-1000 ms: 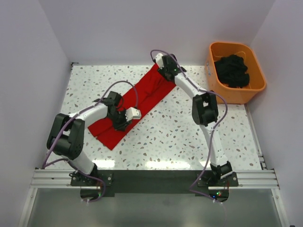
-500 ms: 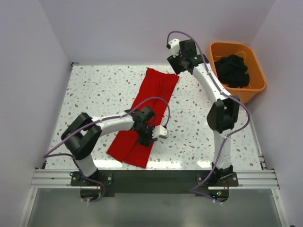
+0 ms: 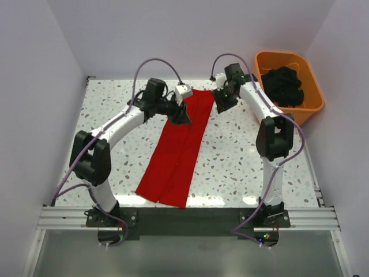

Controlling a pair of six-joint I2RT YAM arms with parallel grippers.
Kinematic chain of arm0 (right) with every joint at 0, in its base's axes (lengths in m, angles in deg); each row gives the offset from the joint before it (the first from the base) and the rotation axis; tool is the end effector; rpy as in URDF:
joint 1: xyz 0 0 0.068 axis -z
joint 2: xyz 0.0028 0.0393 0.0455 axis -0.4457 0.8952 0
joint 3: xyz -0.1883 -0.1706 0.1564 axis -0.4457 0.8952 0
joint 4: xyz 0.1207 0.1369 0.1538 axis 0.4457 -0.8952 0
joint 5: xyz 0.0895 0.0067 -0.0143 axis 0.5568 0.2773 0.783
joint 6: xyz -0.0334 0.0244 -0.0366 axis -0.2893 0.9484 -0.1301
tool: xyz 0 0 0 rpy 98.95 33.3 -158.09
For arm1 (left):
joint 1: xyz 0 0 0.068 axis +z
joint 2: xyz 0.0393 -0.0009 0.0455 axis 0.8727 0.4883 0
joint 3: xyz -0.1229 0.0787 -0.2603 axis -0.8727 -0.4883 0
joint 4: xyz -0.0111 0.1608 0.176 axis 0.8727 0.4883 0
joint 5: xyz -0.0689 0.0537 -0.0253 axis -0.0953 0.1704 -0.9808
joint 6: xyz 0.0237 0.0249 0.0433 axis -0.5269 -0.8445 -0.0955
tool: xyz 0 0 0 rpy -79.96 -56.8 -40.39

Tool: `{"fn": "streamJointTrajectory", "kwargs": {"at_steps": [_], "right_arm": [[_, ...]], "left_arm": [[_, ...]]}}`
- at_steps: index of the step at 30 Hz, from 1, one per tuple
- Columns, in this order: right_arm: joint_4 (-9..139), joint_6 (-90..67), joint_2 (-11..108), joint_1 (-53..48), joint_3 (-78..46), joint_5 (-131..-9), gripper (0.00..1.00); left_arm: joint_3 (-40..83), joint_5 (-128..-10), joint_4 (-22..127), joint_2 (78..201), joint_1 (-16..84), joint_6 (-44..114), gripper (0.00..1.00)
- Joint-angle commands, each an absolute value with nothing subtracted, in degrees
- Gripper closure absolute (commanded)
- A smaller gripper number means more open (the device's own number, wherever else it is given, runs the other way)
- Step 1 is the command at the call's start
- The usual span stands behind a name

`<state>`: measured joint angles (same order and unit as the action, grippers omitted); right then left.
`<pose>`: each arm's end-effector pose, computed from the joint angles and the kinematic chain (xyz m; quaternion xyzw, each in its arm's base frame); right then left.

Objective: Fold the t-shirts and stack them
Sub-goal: Fold the tshirt

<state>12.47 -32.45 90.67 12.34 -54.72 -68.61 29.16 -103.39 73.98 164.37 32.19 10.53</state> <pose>0.4433 0.1178 0.2835 -0.2534 0.9334 0.0793 0.2414 0.3203 -0.2036 0.3107 0.4390 0.7388 -0.3820 0.3401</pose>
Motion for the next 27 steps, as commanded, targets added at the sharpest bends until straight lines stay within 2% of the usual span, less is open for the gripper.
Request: {"fn": "streamJointTrajectory", "kwargs": {"at_steps": [1,4,14,23,27], "right_arm": [[12.44,-28.82,89.48,9.51,-53.37,-62.2,0.63],[12.8,-28.38,91.93,7.58,-54.06,-60.62,0.65],[14.29,-28.11,101.43,4.32,-60.65,-60.53,0.65],[14.82,-32.68,110.48,4.15,-64.61,-76.95,0.67],[15.78,-34.44,114.17,3.97,-71.36,-81.17,0.67]], "left_arm": [[34.81,-101.78,71.48,169.86,35.98,16.88,0.64],[39.03,-101.06,72.45,175.58,39.06,19.43,0.66],[42.47,-93.86,70.34,186.39,42.93,20.58,0.68],[43.35,-86.38,72.35,193.34,47.94,26.46,0.71],[42.38,-84.89,72.98,194.05,48.82,27.87,0.72]]}}
